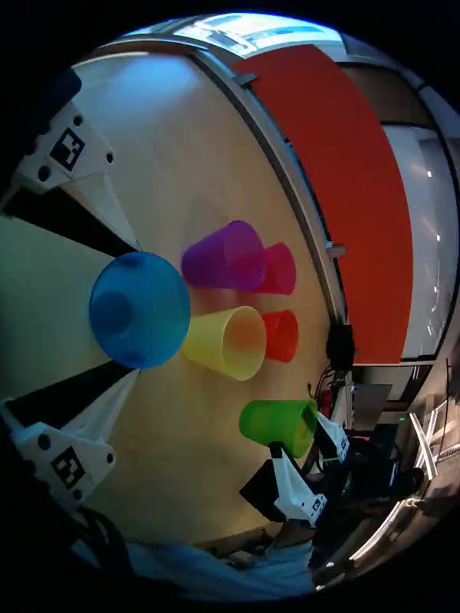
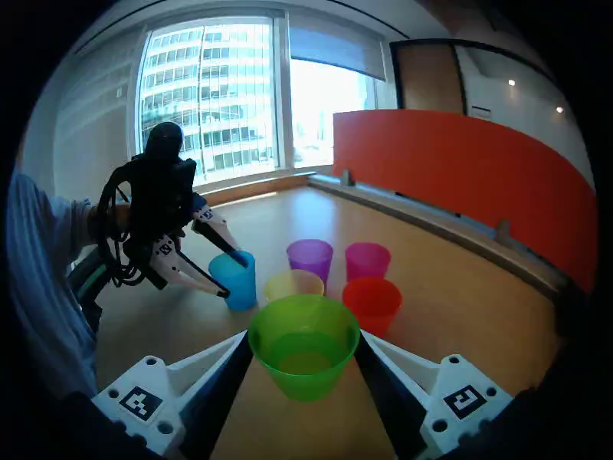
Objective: Pour water
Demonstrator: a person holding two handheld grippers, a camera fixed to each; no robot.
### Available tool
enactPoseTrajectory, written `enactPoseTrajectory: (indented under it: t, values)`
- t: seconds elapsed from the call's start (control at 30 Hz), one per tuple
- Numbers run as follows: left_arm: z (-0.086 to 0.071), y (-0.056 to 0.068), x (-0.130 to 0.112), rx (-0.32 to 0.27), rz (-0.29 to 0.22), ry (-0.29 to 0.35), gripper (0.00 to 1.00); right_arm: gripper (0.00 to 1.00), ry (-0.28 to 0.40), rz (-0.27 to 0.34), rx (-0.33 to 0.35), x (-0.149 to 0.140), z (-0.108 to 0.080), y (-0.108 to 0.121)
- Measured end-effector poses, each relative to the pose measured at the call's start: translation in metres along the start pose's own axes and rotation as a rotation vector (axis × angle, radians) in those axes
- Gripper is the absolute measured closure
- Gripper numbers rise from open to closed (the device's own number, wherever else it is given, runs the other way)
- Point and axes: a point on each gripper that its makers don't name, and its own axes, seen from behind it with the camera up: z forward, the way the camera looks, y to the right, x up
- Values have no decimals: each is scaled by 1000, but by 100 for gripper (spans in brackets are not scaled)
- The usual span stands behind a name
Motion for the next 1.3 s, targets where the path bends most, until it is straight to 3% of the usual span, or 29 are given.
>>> enactPoseTrajectory:
  t: [0.27, 0.77, 1.3]
  values:
    - [-5, 2, -12, 13, -3, -29, 6, 8, -15, 8, -2, -14, 7, 0]
    - [-32, 8, -23, 39, -39, -9, 6, 8, -71, 15, 2, -45, 25, -4]
    - [-46, 10, -16, 55, -48, 18, 6, 7, -75, 4, -15, -55, 26, -3]
